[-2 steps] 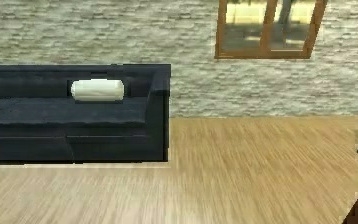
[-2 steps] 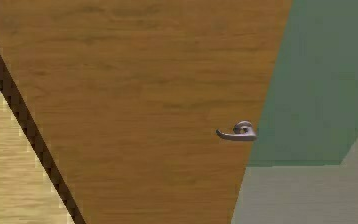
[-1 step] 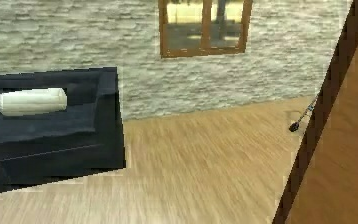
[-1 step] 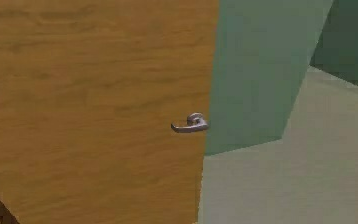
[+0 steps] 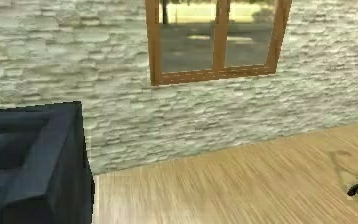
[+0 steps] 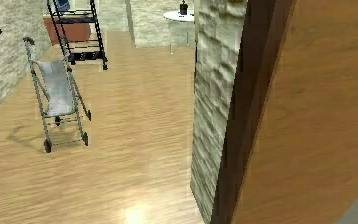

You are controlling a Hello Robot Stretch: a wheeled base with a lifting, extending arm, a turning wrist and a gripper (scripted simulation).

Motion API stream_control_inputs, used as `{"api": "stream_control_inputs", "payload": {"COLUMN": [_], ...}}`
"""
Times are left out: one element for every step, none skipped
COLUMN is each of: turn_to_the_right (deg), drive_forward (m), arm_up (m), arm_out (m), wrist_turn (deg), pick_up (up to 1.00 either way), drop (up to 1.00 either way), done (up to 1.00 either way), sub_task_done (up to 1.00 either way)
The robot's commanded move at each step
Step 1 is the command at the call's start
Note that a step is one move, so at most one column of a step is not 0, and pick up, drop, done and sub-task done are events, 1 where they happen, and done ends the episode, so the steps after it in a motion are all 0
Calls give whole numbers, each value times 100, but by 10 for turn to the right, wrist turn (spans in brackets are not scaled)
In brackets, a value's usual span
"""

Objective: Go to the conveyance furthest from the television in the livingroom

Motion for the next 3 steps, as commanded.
{"api": "stream_control_inputs", "payload": {"turn_to_the_right": [150, 0, 450], "drive_forward": [0, 20, 0], "arm_up": [0, 0, 0], "arm_out": [0, 0, 0], "wrist_turn": [0, 0, 0], "pick_up": [0, 0, 0], "drop": [0, 0, 0], "done": [0, 0, 0], "sub_task_done": [0, 0, 0]}}
